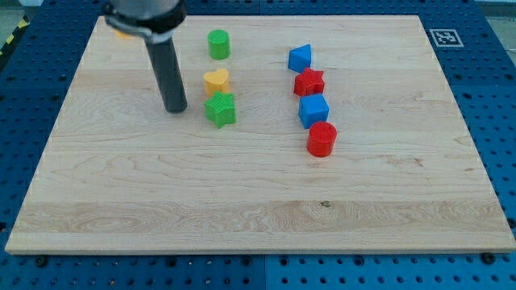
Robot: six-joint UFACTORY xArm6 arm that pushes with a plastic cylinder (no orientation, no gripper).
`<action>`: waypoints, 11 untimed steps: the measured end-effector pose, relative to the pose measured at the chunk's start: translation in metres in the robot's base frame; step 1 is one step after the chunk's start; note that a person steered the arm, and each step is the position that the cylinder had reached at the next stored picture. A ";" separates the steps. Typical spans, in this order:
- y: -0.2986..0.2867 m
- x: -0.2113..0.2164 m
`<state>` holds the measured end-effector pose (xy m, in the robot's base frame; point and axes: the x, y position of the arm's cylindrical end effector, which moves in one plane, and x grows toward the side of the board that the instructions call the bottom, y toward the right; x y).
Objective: Move the red circle to the bottom right of the blue cube
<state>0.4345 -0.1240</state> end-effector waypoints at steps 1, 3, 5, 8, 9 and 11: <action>0.028 0.051; 0.061 0.063; 0.162 0.066; 0.249 0.066; 0.249 0.066; 0.249 0.066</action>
